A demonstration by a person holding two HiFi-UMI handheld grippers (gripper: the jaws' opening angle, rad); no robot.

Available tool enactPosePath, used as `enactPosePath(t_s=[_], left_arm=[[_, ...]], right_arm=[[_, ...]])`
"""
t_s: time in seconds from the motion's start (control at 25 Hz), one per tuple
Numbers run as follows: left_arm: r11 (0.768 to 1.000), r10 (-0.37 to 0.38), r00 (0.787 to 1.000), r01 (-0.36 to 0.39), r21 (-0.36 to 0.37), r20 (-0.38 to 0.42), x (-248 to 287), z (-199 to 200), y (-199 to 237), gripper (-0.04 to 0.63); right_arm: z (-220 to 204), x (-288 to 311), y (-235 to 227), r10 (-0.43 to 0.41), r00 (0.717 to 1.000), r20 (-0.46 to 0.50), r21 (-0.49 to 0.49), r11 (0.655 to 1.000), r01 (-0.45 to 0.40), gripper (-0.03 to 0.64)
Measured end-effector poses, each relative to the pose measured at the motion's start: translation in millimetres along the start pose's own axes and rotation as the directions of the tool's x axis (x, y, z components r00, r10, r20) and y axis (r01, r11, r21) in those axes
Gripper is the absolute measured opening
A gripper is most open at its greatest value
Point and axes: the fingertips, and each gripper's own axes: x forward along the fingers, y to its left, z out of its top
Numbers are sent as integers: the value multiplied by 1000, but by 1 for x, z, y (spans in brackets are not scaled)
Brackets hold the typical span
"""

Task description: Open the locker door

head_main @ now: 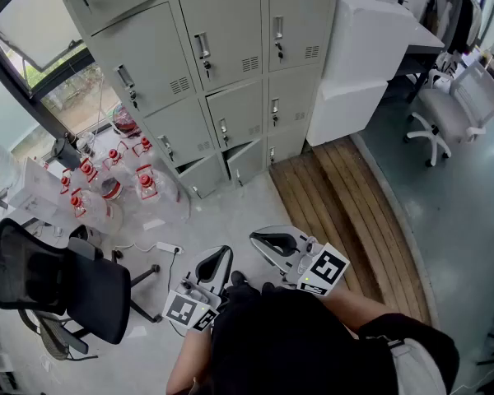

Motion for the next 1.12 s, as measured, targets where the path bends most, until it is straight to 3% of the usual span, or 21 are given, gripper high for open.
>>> enactPosePath(t_s=[0.76,1.12], left_arm=[[999,-34,999,32,-37,-36,-1,-13,-21,17],[999,24,999,-25,-35,-36,-13,-11,-15,17]], right_arm=[[-1,-24,19,19,998,66,24,1000,-21,11],[-8,-20,30,62,996,63,72,995,-67,11]])
